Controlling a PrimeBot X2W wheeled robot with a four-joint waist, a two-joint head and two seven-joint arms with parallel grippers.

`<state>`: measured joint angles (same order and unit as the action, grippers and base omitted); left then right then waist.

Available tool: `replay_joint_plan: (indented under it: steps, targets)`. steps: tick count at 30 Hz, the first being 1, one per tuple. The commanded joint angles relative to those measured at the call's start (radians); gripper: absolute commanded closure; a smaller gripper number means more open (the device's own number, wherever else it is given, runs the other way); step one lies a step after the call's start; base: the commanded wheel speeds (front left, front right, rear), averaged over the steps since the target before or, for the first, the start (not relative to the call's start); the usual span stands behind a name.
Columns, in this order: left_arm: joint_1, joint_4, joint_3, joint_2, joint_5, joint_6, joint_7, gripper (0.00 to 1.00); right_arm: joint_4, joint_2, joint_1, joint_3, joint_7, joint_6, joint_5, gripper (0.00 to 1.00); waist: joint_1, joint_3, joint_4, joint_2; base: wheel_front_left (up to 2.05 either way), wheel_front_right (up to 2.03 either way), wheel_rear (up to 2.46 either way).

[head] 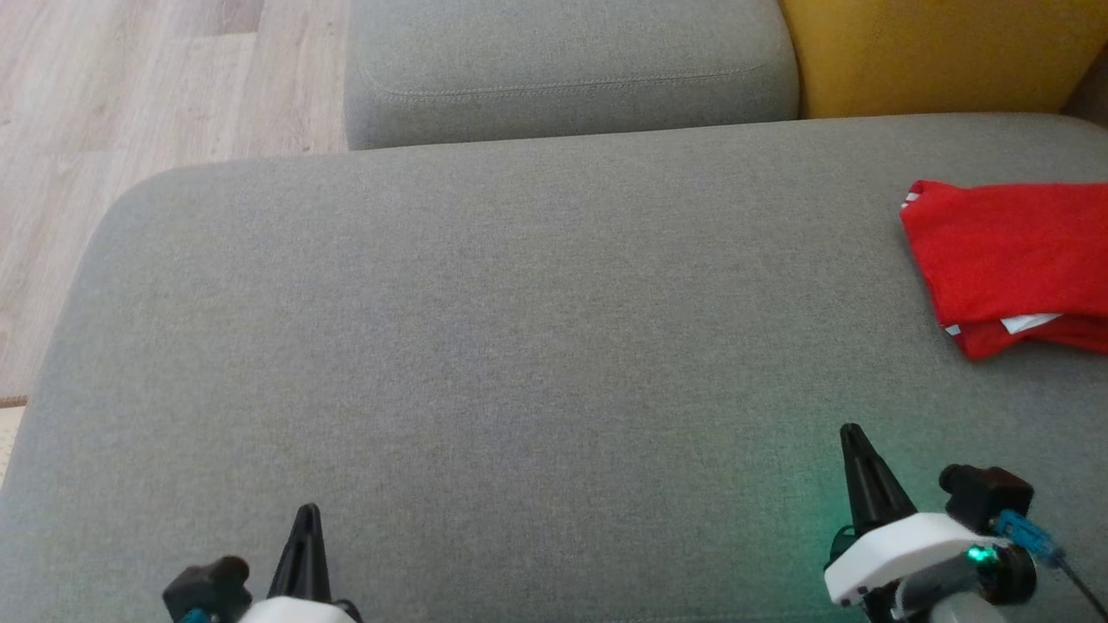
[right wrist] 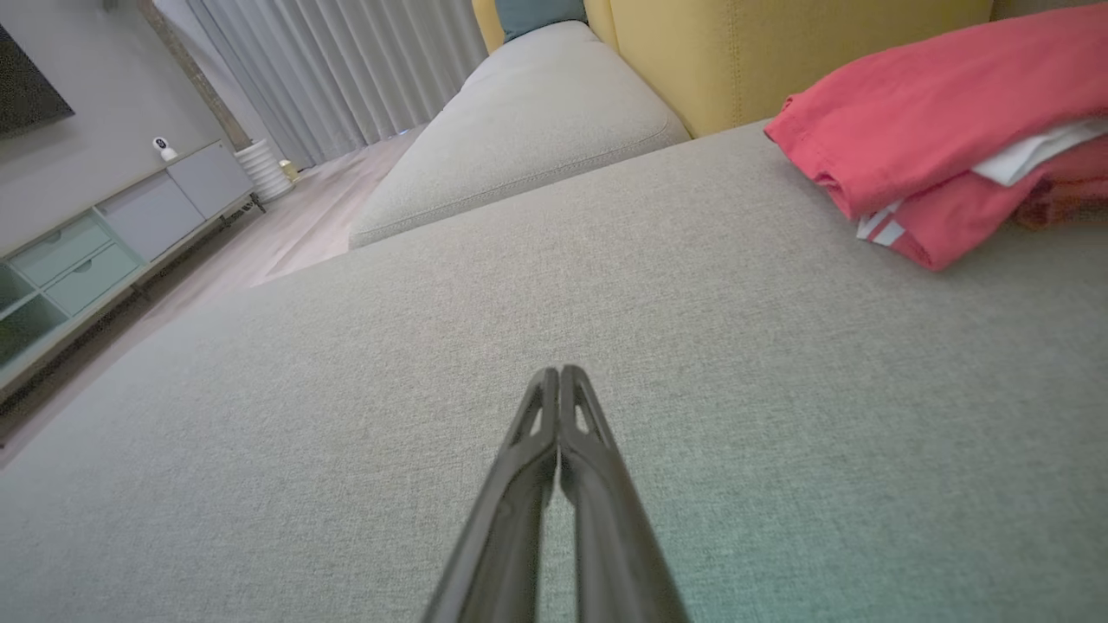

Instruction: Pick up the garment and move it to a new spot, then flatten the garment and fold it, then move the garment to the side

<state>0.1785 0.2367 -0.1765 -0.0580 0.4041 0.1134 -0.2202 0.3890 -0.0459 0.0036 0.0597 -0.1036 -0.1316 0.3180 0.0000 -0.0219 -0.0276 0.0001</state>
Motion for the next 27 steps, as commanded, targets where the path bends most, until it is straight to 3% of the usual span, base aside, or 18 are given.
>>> replay_joint_plan:
  steps: [1, 27]
  targets:
    - [-0.05, -0.025, 0.021, -0.007, 0.032, -0.009, 0.005, 1.0, -0.04, -0.002, -0.057, -0.006, 0.009, 0.0, 0.036, 1.0, 0.0, 0.0, 0.001, -0.0001, 0.0, 0.0, 0.0]
    - [-0.105, -0.017, 0.067, -0.015, 0.316, -0.064, 0.068, 1.0, -0.064, -0.003, -0.069, -0.044, 0.057, 0.0, 0.326, 1.0, 0.0, 0.006, 0.007, -0.0001, 0.0, 0.0, 0.0]
